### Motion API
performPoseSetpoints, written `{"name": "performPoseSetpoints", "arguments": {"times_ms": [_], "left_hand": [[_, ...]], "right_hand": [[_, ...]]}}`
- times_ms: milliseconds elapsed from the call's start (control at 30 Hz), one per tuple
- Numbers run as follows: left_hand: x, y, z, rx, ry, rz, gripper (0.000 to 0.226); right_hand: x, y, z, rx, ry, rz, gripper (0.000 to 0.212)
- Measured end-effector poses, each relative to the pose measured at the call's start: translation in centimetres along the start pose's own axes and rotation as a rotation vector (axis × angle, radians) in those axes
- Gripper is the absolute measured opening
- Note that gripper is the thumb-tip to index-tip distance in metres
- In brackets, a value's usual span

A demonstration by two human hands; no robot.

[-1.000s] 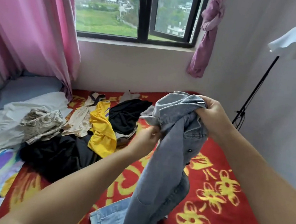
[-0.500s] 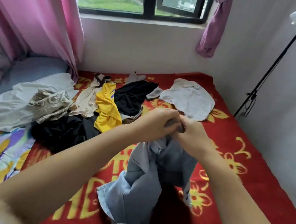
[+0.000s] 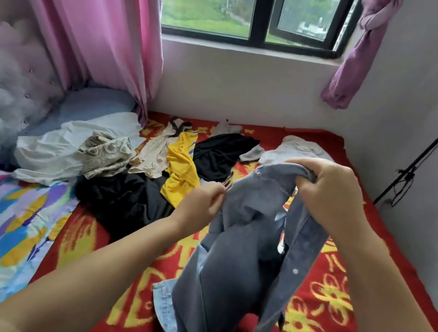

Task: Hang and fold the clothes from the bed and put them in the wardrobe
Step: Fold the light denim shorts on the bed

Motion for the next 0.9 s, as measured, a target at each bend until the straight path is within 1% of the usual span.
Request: {"name": "performPoseSetpoints", "arguments": {"times_ms": [67,100,167,200,233,267,300,333,367,400,433,500,533,567,633,667,700,767,800,833,867,900], "left_hand": [[-2.5,-1.1,-1.4,0.056,-0.009,-0.153,0.013],[-3.6,-1.5,-2.4,0.093,-0.026,-0.226,0.015],[-5.3,-1.8,-5.2,0.223,-0.064,-0.356,0.02],[-5.6,-1.6,-6.8,0.318,-0.068,-0.386,0.02],[-5.4,-1.3,-7.9,0.411,-0.055,-0.377,0.019],[-4.8,-1.3,-8.4,0.462,-0.015,-0.327,0.018],[-3.7,-1.5,-8.1,0.459,0.065,-0.24,0.019],[-2.7,-1.7,-7.3,0.372,0.209,-0.141,0.024],[-1.6,-1.7,-6.1,0.218,0.374,-0.058,0.031],[-0.3,-1.4,-5.0,0.095,0.488,0.02,0.035],[1.0,-1.0,-4.0,0.011,0.528,0.104,0.036],[3.3,0.3,-3.0,-0.016,0.422,0.257,0.034],[4.1,1.1,-2.8,-0.015,0.391,0.292,0.034],[4.3,1.7,-2.8,-0.042,0.404,0.285,0.035],[3.9,2.0,-3.2,-0.098,0.494,0.175,0.046],[3.6,1.6,-3.6,-0.097,0.51,0.142,0.053],[3.4,0.9,-4.1,-0.077,0.468,0.154,0.057],[3.7,-0.7,-5.0,-0.003,0.251,0.264,0.06],[3.8,-1.4,-5.2,-0.002,0.22,0.302,0.062],[3.6,-1.9,-5.1,-0.029,0.287,0.291,0.065],[3.1,-2.3,-5.0,-0.088,0.417,0.237,0.065],[2.5,-2.6,-4.9,-0.143,0.567,0.16,0.06]], "right_hand": [[0.3,-0.3,-0.9,0.028,0.024,0.018,0.03],[0.7,-0.4,-1.4,0.039,0.033,0.055,0.025],[1.7,-0.7,-1.8,0.067,0.018,0.131,0.014],[1.9,-0.9,-1.8,0.079,-0.012,0.134,0.016],[2.0,-1.0,-1.6,0.084,-0.054,0.109,0.019],[1.7,-1.2,-1.2,0.075,-0.099,0.062,0.022],[1.2,-1.4,-0.5,0.047,-0.135,0.003,0.026],[0.7,-1.7,0.4,-0.002,-0.153,-0.05,0.029],[0.2,-2.0,1.4,-0.064,-0.155,-0.087,0.032],[-0.2,-2.3,2.4,-0.125,-0.152,-0.112,0.034],[-0.6,-2.5,3.2,-0.175,-0.156,-0.134,0.035],[-1.6,-3.0,4.2,-0.221,-0.182,-0.179,0.037],[-2.2,-3.4,4.4,-0.222,-0.184,-0.202,0.038],[-2.7,-3.9,4.4,-0.212,-0.175,-0.219,0.039],[-3.4,-4.8,4.1,-0.17,-0.139,-0.233,0.04],[-3.4,-5.2,3.9,-0.14,-0.127,-0.224,0.041],[-3.3,-5.4,3.7,-0.114,-0.132,-0.206,0.042],[-2.6,-5.3,3.9,-0.087,-0.185,-0.171,0.041],[-2.4,-5.1,4.2,-0.092,-0.221,-0.164,0.041],[-2.3,-5.0,4.4,-0.11,-0.259,-0.164,0.04],[-2.4,-4.9,4.6,-0.134,-0.295,-0.172,0.04],[-2.8,-4.9,4.8,-0.154,-0.323,-0.183,0.04]]}}
Point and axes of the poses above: each hand's wrist, its own y-axis away from the middle knuckle, its own x-axis out of the palm, z = x × y, the point moved 8 cm from there along -y, towards the middle knuckle, and after that the axes turned 10 degrees about x, right-handed, at the moved point
